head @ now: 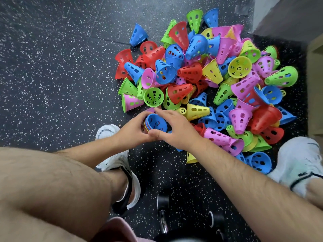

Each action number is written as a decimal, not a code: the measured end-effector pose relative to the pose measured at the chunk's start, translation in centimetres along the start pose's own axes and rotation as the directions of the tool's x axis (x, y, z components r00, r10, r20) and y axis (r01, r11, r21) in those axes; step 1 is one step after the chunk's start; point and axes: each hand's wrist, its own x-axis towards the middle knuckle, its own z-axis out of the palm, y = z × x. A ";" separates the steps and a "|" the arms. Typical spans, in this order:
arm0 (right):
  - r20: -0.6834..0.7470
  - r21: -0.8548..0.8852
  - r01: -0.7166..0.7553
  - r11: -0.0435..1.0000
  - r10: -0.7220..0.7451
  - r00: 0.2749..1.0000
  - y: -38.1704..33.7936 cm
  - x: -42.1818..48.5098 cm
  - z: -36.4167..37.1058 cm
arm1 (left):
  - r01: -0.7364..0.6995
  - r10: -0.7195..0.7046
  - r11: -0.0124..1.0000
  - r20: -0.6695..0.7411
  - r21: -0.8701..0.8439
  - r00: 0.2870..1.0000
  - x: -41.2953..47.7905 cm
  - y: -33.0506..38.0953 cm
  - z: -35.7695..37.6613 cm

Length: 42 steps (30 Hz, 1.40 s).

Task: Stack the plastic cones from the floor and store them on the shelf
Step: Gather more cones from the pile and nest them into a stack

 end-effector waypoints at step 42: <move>-0.256 0.157 0.013 0.988 0.028 0.966 -1.7 3.6 0.1 | 0.083 -0.118 0.985 -0.239 -0.150 0.964 0.4 -0.6 0.0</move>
